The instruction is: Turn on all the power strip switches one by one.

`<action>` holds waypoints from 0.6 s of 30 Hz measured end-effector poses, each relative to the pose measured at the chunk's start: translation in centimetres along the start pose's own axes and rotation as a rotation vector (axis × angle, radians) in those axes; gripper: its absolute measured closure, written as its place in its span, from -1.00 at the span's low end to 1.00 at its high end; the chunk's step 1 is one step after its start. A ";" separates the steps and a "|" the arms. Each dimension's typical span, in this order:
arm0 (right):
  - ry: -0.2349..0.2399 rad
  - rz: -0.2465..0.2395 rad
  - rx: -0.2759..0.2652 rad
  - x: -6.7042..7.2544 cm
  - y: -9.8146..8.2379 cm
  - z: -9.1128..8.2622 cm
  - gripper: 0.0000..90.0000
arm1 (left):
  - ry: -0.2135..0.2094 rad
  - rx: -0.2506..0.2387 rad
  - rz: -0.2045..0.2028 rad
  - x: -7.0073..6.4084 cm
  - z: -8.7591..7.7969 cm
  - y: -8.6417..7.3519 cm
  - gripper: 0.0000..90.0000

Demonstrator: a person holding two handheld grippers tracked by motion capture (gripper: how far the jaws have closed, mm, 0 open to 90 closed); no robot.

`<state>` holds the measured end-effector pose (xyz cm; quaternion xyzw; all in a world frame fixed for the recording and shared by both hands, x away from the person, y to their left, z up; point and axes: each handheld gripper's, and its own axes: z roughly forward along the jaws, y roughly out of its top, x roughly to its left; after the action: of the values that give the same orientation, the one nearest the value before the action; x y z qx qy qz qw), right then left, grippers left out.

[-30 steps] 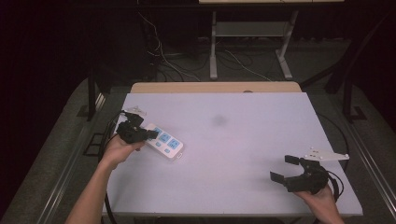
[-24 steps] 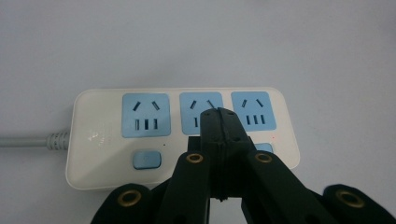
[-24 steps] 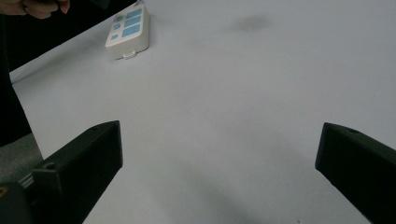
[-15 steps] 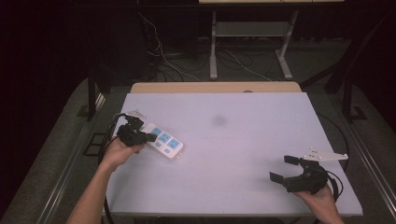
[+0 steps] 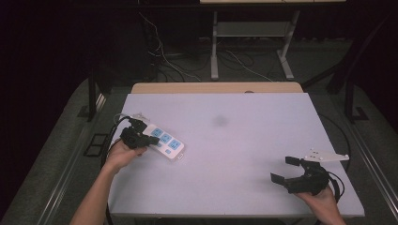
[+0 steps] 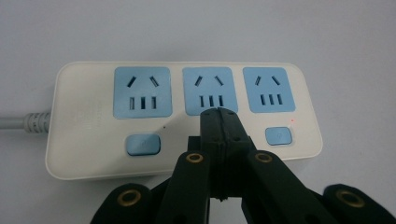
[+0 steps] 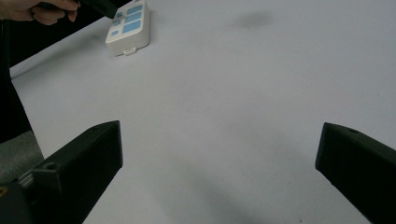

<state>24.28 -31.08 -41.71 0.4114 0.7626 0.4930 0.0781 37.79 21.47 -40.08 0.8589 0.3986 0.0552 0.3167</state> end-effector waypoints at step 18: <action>0.001 -0.001 -0.001 0.0 0.0 0.0 -0.99 | -0.006 -0.028 -0.024 0.1 0.5 -0.5 0.99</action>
<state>24.27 -31.08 -41.67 0.4108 0.7626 0.4935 0.0782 37.76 21.50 -40.79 0.8497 0.4072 0.0544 0.3305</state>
